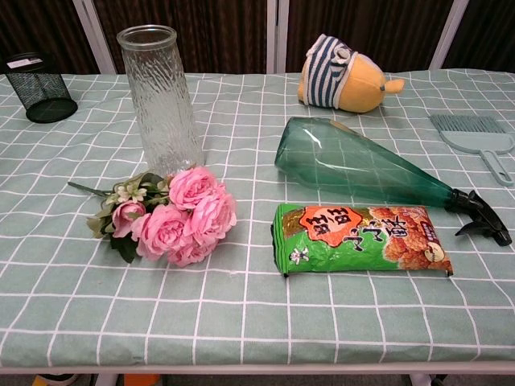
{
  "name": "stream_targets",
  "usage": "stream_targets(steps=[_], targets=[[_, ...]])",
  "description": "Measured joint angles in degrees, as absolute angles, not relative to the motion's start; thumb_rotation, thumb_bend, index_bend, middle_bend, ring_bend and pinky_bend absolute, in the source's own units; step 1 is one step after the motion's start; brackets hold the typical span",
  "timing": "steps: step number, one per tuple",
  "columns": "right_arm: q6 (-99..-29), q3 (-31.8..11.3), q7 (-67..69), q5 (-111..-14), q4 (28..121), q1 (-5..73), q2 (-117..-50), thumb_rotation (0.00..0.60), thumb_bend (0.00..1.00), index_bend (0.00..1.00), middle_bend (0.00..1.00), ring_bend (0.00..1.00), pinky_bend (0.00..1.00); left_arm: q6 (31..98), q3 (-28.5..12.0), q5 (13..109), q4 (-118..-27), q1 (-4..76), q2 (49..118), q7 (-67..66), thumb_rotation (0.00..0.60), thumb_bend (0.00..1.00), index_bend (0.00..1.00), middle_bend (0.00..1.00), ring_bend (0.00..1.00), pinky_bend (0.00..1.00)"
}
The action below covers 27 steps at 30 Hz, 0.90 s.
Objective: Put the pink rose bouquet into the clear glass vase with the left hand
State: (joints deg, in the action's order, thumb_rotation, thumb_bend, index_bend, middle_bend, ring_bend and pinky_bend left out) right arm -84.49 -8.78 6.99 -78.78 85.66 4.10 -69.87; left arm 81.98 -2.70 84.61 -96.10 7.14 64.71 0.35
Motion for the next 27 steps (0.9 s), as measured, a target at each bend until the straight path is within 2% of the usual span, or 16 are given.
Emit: stream_targets(steps=[18, 27], targets=[[-83.76, -8.41, 7.91, -79.96, 86.75, 4.37, -67.88, 0.600, 0.24, 0.00, 0.00, 0.00, 0.00, 80.38, -1.28, 88.95, -99.74, 8.93, 65.20, 0.13, 0.600, 0.00, 0.14, 0.09, 0.06, 0.17], [-82.51, -9.60, 6.28, -78.41, 89.57, 5.38, -65.81, 0.600, 0.24, 0.00, 0.00, 0.00, 0.00, 72.25, -0.49, 90.70, -105.40, 13.80, 66.98, -2.64, 0.600, 0.00, 0.12, 0.07, 0.06, 0.16]])
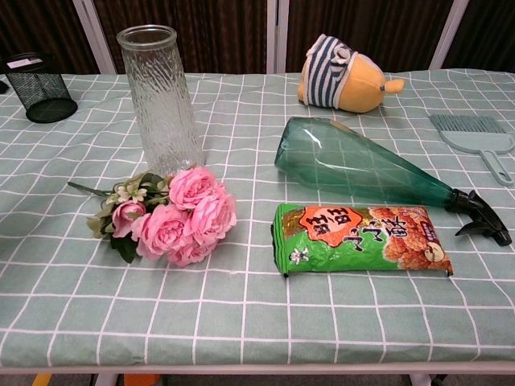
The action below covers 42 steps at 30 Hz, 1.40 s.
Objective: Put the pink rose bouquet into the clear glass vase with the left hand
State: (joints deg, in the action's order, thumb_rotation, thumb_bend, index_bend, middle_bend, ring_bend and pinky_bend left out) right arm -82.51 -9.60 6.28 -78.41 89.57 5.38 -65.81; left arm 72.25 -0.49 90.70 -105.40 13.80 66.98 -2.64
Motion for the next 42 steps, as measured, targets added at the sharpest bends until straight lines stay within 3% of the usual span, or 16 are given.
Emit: stream_targets(steps=[10, 31, 42], targets=[[-80.37, -9.64, 4.38, -77.20, 91.48, 6.59, -65.61, 0.600, 0.24, 0.00, 0.00, 0.00, 0.00, 60.82, -2.60, 87.21, -112.00, 22.88, 72.17, -10.42, 0.600, 0.00, 0.10, 0.01, 0.01, 0.13], [-79.45, -9.04, 6.27, -78.11, 91.00, 7.45, -65.61, 0.600, 0.24, 0.00, 0.00, 0.00, 0.00, 49.84, -7.16, 66.45, -106.03, 34.27, 81.88, -19.21, 0.600, 0.00, 0.09, 0.01, 0.01, 0.12], [-78.22, -8.60, 6.42, -77.59, 89.93, 7.99, -66.84, 0.600, 0.24, 0.00, 0.00, 0.00, 0.00, 47.86, -6.17, 63.28, -104.64, 38.03, 83.55, -20.66, 0.600, 0.00, 0.09, 0.01, 0.01, 0.12]])
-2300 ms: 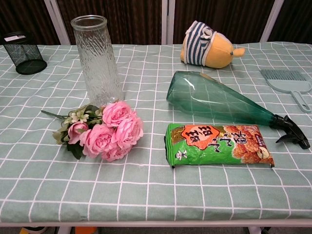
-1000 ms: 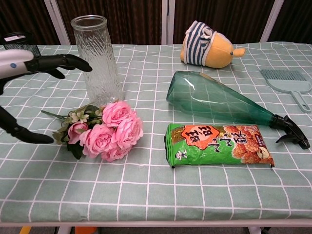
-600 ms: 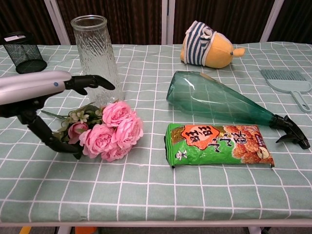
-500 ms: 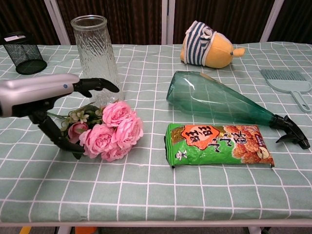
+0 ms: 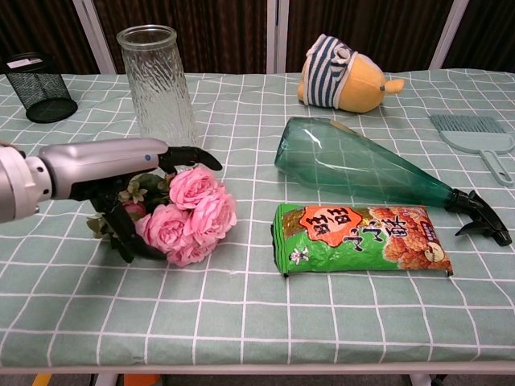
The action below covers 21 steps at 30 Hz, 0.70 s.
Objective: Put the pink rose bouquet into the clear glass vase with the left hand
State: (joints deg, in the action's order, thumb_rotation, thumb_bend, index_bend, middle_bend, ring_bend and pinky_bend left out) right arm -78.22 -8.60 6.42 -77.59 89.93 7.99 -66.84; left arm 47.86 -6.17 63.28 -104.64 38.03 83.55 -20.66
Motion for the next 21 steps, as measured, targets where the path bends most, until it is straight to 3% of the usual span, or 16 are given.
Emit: stream_targets(steps=[10, 17, 21], targets=[[-78.09, -8.60, 8.22, -77.01, 88.31, 7.78, -67.00, 0.600, 0.24, 0.00, 0.00, 0.00, 0.00, 46.77, -5.91, 61.64, -102.75, 40.56, 85.53, -19.36, 0.600, 0.00, 0.12, 0.05, 0.02, 0.18], [-78.26, -8.60, 9.42, -77.10, 87.19, 7.60, -67.03, 0.600, 0.24, 0.00, 0.00, 0.00, 0.00, 47.37, -5.11, 63.37, -100.00, 40.76, 87.33, -16.81, 0.600, 0.02, 0.23, 0.15, 0.12, 0.25], [-78.16, -8.50, 9.24, -77.13, 87.41, 7.60, -66.88, 0.600, 0.24, 0.00, 0.00, 0.00, 0.00, 48.90, -4.90, 63.90, -99.51, 40.49, 87.84, -16.33, 0.600, 0.04, 0.31, 0.22, 0.21, 0.36]])
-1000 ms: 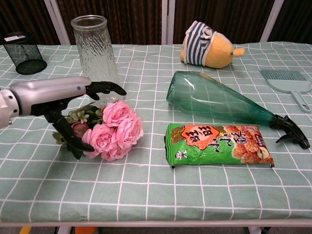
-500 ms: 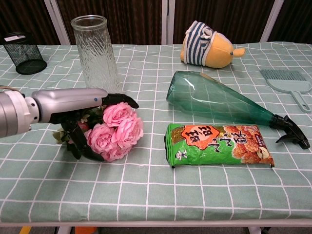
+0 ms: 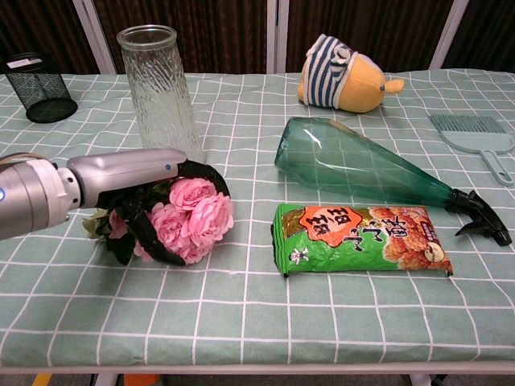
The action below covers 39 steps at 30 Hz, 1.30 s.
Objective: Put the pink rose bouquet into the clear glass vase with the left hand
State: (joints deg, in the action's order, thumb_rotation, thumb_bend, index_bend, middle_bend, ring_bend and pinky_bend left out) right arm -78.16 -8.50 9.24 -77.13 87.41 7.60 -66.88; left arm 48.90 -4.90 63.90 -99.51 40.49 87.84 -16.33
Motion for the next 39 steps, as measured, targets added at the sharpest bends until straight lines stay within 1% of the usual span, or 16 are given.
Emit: stream_targets(steps=[4, 8, 12, 18, 24, 26, 29, 33, 34, 39], targets=[[-78.44, -8.29, 9.18, -77.66, 87.42, 7.54, -66.81, 0.600, 0.24, 0.00, 0.00, 0.00, 0.00, 51.12, -4.81, 65.63, -99.26, 39.74, 88.19, -15.26, 0.600, 0.08, 0.39, 0.33, 0.34, 0.50], [-78.34, -8.22, 9.18, -77.55, 87.42, 7.50, -66.71, 0.600, 0.24, 0.00, 0.00, 0.00, 0.00, 52.71, -4.37, 67.48, -99.05, 38.85, 88.08, -13.77, 0.600, 0.12, 0.41, 0.38, 0.40, 0.59], [-78.34, -7.99, 8.58, -77.71, 87.83, 7.44, -66.48, 0.600, 0.24, 0.00, 0.00, 0.00, 0.00, 53.59, -4.04, 68.75, -99.12, 38.12, 87.86, -12.00, 0.600, 0.15, 0.43, 0.40, 0.43, 0.64], [-78.95, -7.88, 8.79, -77.87, 88.43, 7.03, -65.97, 0.600, 0.24, 0.00, 0.00, 0.00, 0.00, 56.62, -3.91, 72.20, -99.91, 37.08, 85.90, -11.23, 0.600, 0.18, 0.45, 0.41, 0.45, 0.66], [-79.69, -8.13, 8.98, -77.85, 88.76, 6.68, -65.28, 0.600, 0.24, 0.00, 0.00, 0.00, 0.00, 63.42, -4.53, 76.15, -102.20, 34.96, 80.36, -12.85, 0.600, 0.19, 0.45, 0.41, 0.46, 0.67], [-79.92, -8.17, 8.84, -77.87, 89.08, 6.58, -65.13, 0.600, 0.24, 0.00, 0.00, 0.00, 0.00, 66.56, -4.75, 77.37, -103.06, 33.79, 77.70, -14.30, 0.600, 0.19, 0.45, 0.41, 0.46, 0.67], [-80.16, -8.15, 8.29, -77.96, 89.57, 6.49, -64.98, 0.600, 0.24, 0.00, 0.00, 0.00, 0.00, 69.32, -5.48, 77.93, -104.27, 32.42, 73.27, -15.26, 0.600, 0.19, 0.45, 0.41, 0.46, 0.67], [-79.74, -7.62, 7.59, -78.66, 90.11, 6.61, -64.54, 0.600, 0.23, 0.00, 0.00, 0.00, 0.00, 70.23, -7.44, 76.85, -104.87, 31.41, 67.53, -14.65, 0.600, 0.19, 0.44, 0.41, 0.46, 0.67], [-79.62, -7.50, 7.36, -78.80, 90.22, 6.66, -64.45, 0.600, 0.23, 0.00, 0.00, 0.00, 0.00, 70.08, -8.45, 75.90, -104.75, 31.32, 65.68, -13.34, 0.600, 0.19, 0.44, 0.41, 0.46, 0.67], [-79.71, -7.48, 6.62, -78.63, 90.82, 6.65, -64.31, 0.600, 0.23, 0.00, 0.00, 0.00, 0.00, 69.55, -12.33, 73.70, -101.81, 31.93, 62.19, -9.85, 0.600, 0.19, 0.44, 0.41, 0.46, 0.66]])
